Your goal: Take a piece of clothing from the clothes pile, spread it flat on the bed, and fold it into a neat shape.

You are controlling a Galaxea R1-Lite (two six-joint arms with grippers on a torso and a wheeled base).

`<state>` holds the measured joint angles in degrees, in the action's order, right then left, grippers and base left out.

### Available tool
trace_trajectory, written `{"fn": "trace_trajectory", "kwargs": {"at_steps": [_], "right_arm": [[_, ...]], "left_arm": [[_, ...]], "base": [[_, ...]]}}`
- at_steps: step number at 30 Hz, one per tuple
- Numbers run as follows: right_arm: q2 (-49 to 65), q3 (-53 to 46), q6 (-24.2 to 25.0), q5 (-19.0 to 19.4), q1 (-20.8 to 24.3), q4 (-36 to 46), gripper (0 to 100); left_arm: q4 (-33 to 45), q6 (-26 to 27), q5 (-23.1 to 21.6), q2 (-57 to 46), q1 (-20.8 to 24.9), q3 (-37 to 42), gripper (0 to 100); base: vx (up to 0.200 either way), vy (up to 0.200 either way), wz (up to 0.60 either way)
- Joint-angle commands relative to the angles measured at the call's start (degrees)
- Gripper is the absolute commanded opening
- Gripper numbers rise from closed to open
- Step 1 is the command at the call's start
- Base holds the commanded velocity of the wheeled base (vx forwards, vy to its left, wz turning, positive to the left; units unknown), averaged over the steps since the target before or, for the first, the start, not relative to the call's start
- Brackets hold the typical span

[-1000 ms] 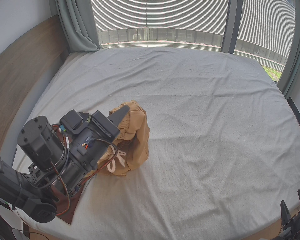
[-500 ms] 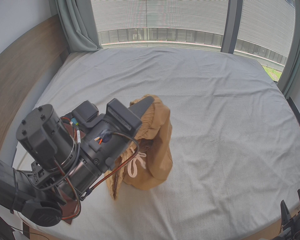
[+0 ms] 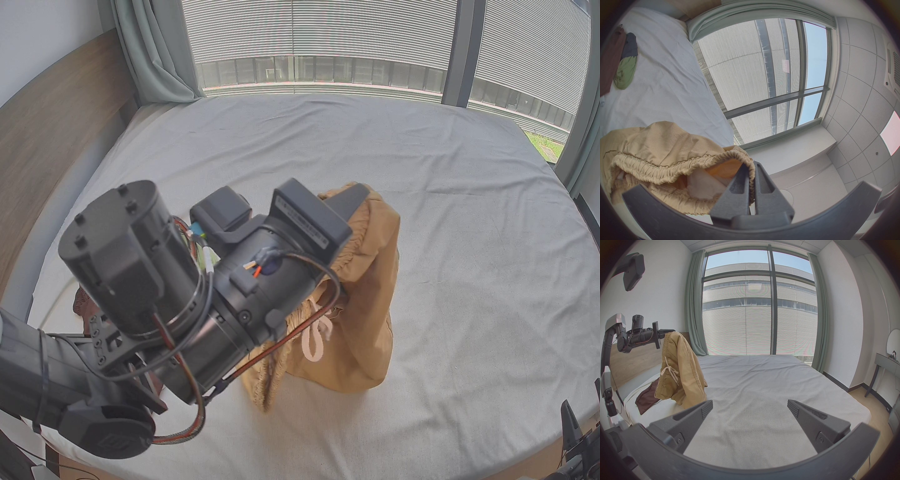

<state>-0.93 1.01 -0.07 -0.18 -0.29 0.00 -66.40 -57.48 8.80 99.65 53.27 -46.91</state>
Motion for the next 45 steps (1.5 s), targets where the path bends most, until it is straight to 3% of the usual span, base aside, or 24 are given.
{"fn": "trace_trajectory", "kwargs": {"at_steps": [1,11,20,33,38,45], "right_arm": [[0.93,-1.01,-0.01,0.01,-0.06,0.0,100],[0.93,-1.01,-0.01,0.01,-0.06,0.0,100],[0.93,-1.01,-0.01,0.01,0.03,0.0,100],[0.84,-1.01,-0.01,0.01,0.03,0.0,100],[0.84,-1.01,-0.1,0.01,0.03,0.0,100],[0.93,-1.01,-0.01,0.01,0.03,0.0,100]], "left_arm": [[-0.13,-0.62,-0.1,4.07,1.57,-1.78,0],[4.53,-8.09,-3.79,7.93,3.68,-10.04,0],[4.97,-9.05,-6.87,11.45,5.97,-15.84,0],[10.68,-16.88,-6.78,6.53,8.6,-31.66,0],[12.7,-18.46,-6.6,3.36,8.07,-29.99,0],[8.31,-16.0,-7.92,3.63,0.69,-13.56,0]], "base": [[0.0,0.0,0.0],[0.0,0.0,0.0],[0.0,0.0,0.0],[0.0,0.0,0.0],[0.0,0.0,0.0],[0.0,0.0,0.0]]}}
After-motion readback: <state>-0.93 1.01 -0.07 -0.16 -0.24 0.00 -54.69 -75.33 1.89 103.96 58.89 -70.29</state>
